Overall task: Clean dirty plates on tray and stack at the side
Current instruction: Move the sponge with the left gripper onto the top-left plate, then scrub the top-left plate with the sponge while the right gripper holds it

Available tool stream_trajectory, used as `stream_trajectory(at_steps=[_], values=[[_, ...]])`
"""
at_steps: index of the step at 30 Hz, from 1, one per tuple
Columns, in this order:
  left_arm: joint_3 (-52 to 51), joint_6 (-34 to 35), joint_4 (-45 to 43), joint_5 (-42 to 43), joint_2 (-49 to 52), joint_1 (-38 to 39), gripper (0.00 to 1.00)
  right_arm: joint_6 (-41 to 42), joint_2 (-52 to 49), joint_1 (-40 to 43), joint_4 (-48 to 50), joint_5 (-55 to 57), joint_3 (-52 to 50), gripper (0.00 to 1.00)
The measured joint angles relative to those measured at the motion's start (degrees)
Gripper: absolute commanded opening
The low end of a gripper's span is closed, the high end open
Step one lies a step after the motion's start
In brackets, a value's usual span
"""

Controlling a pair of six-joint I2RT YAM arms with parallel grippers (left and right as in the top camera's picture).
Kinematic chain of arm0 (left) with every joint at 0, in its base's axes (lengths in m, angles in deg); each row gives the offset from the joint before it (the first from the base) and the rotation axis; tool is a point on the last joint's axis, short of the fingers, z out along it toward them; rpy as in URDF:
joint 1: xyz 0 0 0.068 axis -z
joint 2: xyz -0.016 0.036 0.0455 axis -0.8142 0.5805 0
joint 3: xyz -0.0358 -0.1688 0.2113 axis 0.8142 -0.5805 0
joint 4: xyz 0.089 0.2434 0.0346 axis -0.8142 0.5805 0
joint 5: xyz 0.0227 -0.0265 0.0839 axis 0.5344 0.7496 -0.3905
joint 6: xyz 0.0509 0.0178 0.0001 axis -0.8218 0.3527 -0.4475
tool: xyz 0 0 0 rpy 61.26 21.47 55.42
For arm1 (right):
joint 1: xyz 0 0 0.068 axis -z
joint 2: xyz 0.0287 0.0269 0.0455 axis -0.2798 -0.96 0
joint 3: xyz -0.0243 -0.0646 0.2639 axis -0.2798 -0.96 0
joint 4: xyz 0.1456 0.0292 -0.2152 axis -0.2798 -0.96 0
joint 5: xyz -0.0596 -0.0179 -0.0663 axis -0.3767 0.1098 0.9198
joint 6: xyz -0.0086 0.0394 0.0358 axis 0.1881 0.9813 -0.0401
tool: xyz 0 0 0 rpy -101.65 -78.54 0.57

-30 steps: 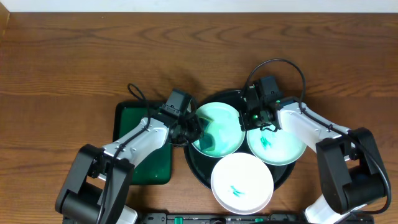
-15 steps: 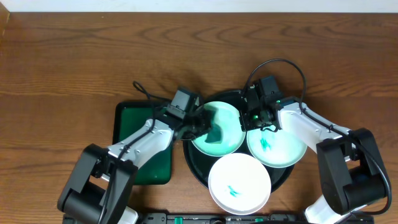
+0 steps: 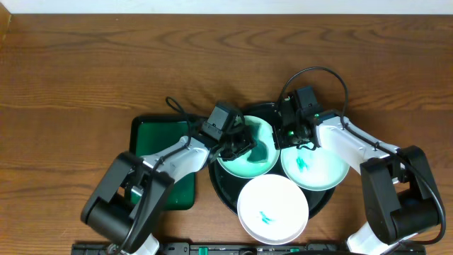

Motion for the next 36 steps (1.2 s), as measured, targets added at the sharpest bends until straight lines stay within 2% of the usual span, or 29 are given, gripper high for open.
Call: stream_trajectory(at_steps=[6, 8, 15, 21, 27, 36], values=[[0.48, -0.59, -2.08, 6.56, 3.04, -3.02, 0.07, 0.17, 0.00, 0.00, -0.48, 0.04, 0.15, 0.01], [1.18, -2.43, 1.38, 9.05, 3.10, -5.01, 0.07, 0.20, 0.00, 0.00, -0.59, 0.04, 0.20, 0.01], [2.45, -10.47, 14.05, 9.44, 2.56, -12.04, 0.07, 0.20, 0.00, 0.00, -0.90, 0.09, 0.26, 0.01], [4.15, -15.74, 20.35, 6.10, 1.84, -13.38, 0.07, 0.22, 0.00, 0.00, -0.96, 0.09, 0.26, 0.01], [5.01, -17.86, 23.78, 3.41, 1.22, -13.16, 0.07, 0.22, 0.00, 0.00, -0.98, 0.17, 0.26, 0.01], [9.11, -14.73, 35.63, -6.54, 0.46, -9.70, 0.07, 0.22, 0.00, -0.31, -0.98, -0.98, 0.28, 0.01]])
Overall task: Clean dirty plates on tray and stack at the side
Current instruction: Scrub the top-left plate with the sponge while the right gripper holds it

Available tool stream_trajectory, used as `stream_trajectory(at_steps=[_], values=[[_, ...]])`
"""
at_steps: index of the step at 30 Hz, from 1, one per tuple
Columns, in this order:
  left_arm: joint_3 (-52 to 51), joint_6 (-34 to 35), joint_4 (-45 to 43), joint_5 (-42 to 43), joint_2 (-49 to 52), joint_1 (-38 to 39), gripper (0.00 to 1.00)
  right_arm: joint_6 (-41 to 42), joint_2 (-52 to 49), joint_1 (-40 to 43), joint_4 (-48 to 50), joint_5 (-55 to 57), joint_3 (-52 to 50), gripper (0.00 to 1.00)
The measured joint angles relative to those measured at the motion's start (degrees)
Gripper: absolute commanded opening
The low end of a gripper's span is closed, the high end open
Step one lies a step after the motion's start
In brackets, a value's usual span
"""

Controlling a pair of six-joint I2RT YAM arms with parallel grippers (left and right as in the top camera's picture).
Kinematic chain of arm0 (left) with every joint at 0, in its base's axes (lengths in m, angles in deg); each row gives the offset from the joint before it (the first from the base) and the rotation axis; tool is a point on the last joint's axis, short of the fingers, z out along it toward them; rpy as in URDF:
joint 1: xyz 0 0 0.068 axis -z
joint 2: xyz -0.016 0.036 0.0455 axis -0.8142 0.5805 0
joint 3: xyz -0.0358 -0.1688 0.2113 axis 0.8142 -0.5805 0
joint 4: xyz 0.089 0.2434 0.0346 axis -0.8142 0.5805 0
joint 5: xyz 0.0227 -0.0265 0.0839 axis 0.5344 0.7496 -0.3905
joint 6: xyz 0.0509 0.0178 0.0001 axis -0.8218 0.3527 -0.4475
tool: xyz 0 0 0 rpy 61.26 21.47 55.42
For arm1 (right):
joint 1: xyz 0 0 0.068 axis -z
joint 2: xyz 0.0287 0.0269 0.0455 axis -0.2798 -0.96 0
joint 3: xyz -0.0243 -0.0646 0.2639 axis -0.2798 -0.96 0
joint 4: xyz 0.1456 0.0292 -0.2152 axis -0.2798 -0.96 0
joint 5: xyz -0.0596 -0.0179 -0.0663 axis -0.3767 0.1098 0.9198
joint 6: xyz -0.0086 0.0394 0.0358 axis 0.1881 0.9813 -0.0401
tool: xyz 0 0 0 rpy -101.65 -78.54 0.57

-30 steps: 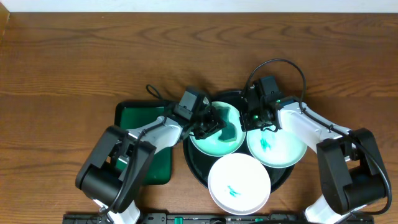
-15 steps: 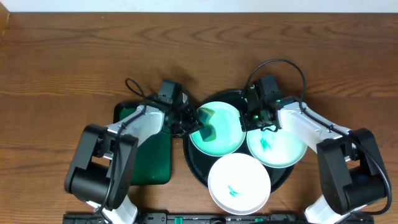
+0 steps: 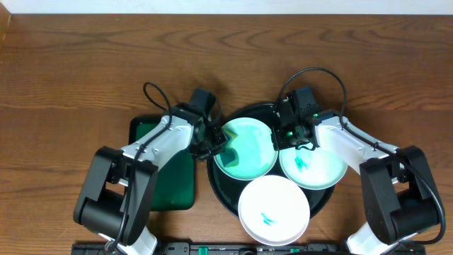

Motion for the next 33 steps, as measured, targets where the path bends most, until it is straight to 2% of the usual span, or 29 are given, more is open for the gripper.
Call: stream_trajectory(at_steps=[4, 8, 15, 33], values=[[0.63, -1.33, 0.61, -1.38, -0.02, 0.85, 0.07, 0.00, 0.00, 0.00, -0.04, -0.20, 0.00, 0.01], [0.55, -5.14, -0.94, 1.09, 0.17, 0.63, 0.07, 0.00, 0.00, 0.00, -0.22, -0.20, 0.00, 0.01], [-0.09, -6.45, -6.45, 5.09, 0.76, 1.88, 0.07, 0.17, 0.15, 0.22, -1.20, 0.66, 0.00, 0.01], [-1.01, 6.56, -20.76, 5.49, 2.54, 8.94, 0.07, 0.20, 0.59, 0.48, -2.16, 2.51, 0.00, 0.01]])
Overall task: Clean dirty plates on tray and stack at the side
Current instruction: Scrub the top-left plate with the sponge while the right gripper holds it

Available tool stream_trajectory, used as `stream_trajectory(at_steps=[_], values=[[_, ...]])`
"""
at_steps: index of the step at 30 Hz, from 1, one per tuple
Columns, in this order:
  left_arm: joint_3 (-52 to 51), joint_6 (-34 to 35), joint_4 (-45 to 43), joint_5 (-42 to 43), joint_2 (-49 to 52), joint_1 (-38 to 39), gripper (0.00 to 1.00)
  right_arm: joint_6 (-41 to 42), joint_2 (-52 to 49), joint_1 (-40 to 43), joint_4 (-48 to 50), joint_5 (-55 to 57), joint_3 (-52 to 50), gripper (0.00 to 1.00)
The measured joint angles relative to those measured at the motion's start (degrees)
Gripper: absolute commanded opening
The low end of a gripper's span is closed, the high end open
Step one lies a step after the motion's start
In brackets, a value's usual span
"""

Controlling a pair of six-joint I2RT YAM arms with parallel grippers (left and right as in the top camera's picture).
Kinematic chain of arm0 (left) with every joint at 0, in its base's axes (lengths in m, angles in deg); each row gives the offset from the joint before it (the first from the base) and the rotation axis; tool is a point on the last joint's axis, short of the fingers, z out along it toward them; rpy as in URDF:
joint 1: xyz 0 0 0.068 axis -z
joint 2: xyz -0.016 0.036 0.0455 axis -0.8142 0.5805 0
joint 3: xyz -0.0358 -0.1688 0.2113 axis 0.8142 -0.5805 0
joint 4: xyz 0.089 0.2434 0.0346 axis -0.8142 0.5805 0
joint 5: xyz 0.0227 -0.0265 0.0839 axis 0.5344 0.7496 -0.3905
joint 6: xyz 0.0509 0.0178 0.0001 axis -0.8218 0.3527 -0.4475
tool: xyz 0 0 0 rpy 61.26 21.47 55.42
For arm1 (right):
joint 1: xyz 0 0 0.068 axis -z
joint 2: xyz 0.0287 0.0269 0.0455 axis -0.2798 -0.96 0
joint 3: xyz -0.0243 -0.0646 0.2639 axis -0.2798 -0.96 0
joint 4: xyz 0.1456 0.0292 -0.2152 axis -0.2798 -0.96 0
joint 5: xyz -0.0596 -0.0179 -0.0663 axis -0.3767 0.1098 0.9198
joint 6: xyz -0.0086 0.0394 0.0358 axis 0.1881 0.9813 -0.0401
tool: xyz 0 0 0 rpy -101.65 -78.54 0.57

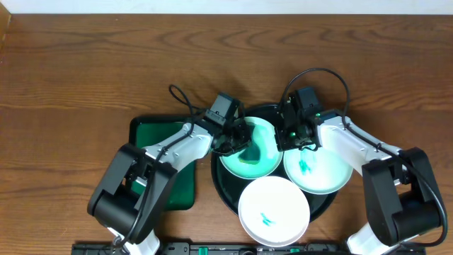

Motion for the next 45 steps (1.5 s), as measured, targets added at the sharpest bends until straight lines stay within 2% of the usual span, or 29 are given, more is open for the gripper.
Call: stream_trajectory(at_steps=[8, 13, 17, 24, 27, 33, 45], values=[[-0.09, 4.42, -7.85, 2.56, 2.99, 2.23, 0.07, 0.02, 0.28, 0.37, -0.66, 1.49, 0.00, 0.01], [-0.09, 4.92, -9.90, 4.04, 3.65, 2.34, 0.07, 0.04, 0.44, 0.39, -0.90, 2.23, 0.00, 0.01], [-0.13, 5.09, -16.11, 8.02, 5.79, 3.96, 0.07, 0.04, 0.46, 0.39, -0.90, 2.29, 0.00, 0.01], [-0.15, 6.27, -17.35, 9.88, 6.34, 4.79, 0.07, 0.04, 0.46, 0.39, -0.90, 2.29, 0.00, 0.01], [0.26, 6.32, -14.75, 9.60, 6.32, 4.70, 0.07, 0.04, 0.46, 0.39, -0.90, 2.29, 0.00, 0.01], [2.40, 4.48, -4.15, 9.27, 5.53, 2.89, 0.07, 0.02, 0.46, 0.35, -0.68, 1.86, 0.00, 0.01], [2.73, -5.68, 11.04, 9.09, 3.91, -6.80, 0.08, 0.02, 0.46, 0.31, -0.59, 1.20, -0.02, 0.01]])
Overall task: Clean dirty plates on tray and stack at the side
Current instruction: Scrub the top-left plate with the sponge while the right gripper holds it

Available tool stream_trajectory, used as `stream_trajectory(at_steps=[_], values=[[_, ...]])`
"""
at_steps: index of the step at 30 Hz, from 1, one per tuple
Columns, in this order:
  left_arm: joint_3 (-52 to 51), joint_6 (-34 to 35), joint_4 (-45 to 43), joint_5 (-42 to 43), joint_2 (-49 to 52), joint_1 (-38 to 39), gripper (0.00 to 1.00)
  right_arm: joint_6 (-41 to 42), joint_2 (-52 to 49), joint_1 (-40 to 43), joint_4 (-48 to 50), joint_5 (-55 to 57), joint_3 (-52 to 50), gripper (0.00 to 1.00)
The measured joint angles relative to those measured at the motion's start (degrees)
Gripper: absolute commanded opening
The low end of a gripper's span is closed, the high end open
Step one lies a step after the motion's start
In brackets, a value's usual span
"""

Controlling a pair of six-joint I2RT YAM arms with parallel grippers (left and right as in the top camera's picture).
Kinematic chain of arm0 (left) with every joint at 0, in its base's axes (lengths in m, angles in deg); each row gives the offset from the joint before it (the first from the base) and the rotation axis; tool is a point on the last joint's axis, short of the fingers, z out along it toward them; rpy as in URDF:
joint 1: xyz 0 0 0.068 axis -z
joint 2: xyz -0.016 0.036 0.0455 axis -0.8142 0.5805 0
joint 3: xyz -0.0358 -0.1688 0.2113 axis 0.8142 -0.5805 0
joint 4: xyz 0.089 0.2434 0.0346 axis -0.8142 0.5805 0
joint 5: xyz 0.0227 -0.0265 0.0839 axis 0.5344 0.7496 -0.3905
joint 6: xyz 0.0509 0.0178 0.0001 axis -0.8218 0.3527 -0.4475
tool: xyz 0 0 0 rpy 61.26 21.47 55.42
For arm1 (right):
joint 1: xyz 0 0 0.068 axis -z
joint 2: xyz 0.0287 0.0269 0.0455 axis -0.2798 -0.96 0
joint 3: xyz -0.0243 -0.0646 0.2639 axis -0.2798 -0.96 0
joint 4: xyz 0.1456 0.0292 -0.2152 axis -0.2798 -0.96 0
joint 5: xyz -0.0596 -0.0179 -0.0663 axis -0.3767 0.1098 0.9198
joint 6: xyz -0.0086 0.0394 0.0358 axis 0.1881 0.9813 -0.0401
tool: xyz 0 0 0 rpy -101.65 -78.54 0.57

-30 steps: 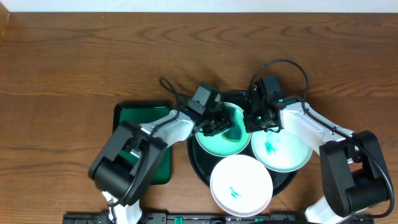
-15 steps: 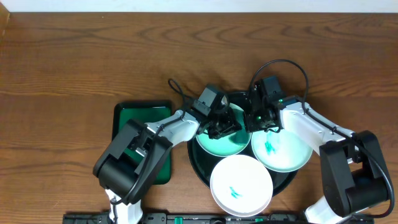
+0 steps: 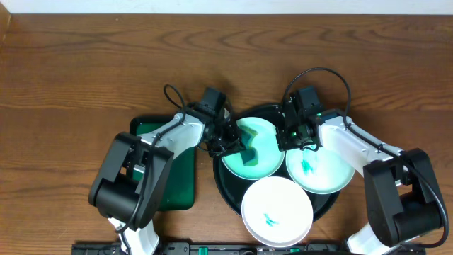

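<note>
A round black tray (image 3: 228,190) carries three white plates. The back left plate (image 3: 263,136) looks green-tinted, and a green sponge (image 3: 249,157) lies on it. My left gripper (image 3: 232,142) is over that plate's left side, shut on the sponge. My right gripper (image 3: 286,136) sits at the same plate's right rim and appears shut on it. The right plate (image 3: 322,170) and the front plate (image 3: 277,210) each bear a small green smear.
A green rectangular tray (image 3: 177,177) lies on the wooden table left of the black tray, partly under my left arm. Cables loop behind both wrists. Bare wood stretches across the back of the table.
My left gripper has shifted a little to the left over the back left plate, and the sponge now lies lower on the plate. The right gripper has stayed at the rim.
My left gripper had the sponge on the back left plate at first. It then stood at the plate's left edge, was back over the plate afterwards, and now sits over its left side. My right gripper stayed at the plate's right rim throughout.
</note>
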Motion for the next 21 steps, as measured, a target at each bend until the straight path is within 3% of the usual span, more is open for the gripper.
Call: stream_trajectory(at_steps=[21], values=[[8.26, -5.97, 18.60, -19.56, -0.81, 0.15, 0.07, 0.02, -0.07, -0.63, 0.35, -2.19, 0.02, 0.01]])
